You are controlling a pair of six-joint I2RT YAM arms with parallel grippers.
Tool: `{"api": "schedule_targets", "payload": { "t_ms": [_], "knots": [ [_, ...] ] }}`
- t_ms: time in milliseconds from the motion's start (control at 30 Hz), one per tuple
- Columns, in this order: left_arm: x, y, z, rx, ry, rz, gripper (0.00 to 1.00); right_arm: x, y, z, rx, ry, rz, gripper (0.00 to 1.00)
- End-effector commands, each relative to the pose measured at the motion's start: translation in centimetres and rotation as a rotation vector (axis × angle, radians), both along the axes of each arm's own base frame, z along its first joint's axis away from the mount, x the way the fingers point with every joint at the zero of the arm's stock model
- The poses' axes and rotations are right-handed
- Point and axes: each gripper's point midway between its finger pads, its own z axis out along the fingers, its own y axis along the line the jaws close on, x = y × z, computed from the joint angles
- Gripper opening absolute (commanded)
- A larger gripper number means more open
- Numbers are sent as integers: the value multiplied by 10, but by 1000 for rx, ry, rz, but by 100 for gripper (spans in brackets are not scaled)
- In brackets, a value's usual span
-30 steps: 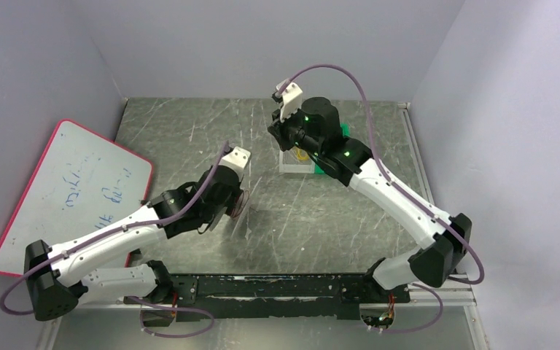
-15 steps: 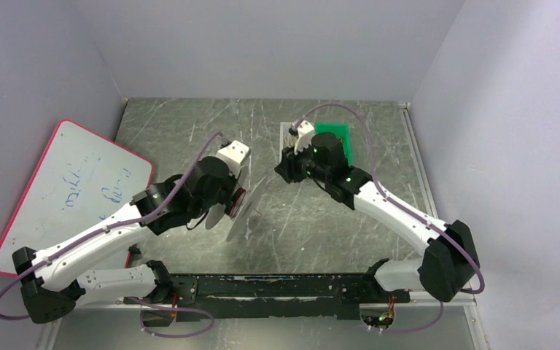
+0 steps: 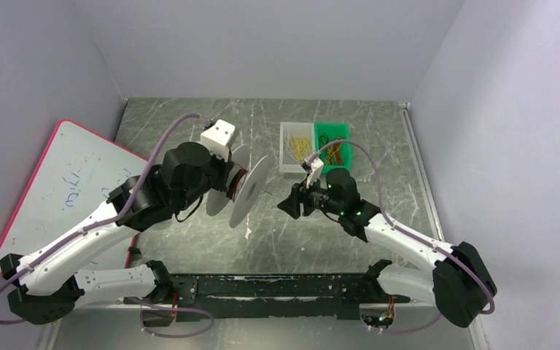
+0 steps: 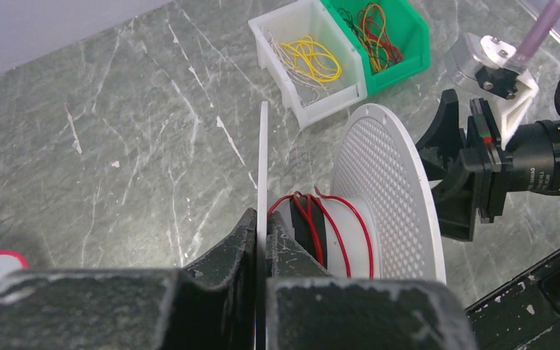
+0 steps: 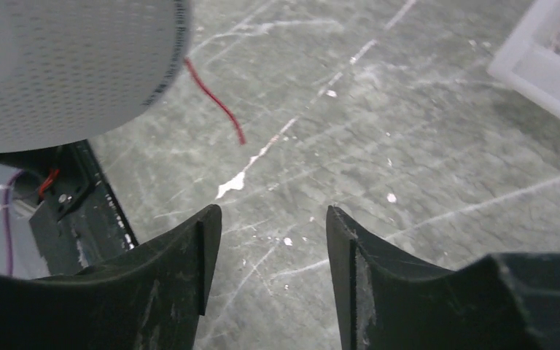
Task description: Wrap the cables
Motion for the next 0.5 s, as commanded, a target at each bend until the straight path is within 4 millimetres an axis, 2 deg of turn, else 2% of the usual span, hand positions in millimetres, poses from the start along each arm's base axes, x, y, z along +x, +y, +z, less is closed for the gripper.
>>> {"api": "schedule_targets", "payload": {
  "t_ms": [0, 200, 333, 467],
  "knots": [
    [-6, -6, 38, -112, -46, -37, 7, -9, 15, 38, 110, -123, 131, 61],
    [-15, -13, 45, -136, -26, -101, 7, -8, 25, 57, 128, -225, 216, 68],
    [-20, -18, 49, -154, -15, -132, 7, 1, 31, 56, 98, -237, 234, 69],
    [-23, -20, 50, -163, -11, -151, 7, -1, 38, 58, 123, -242, 277, 69]
  ]
}}
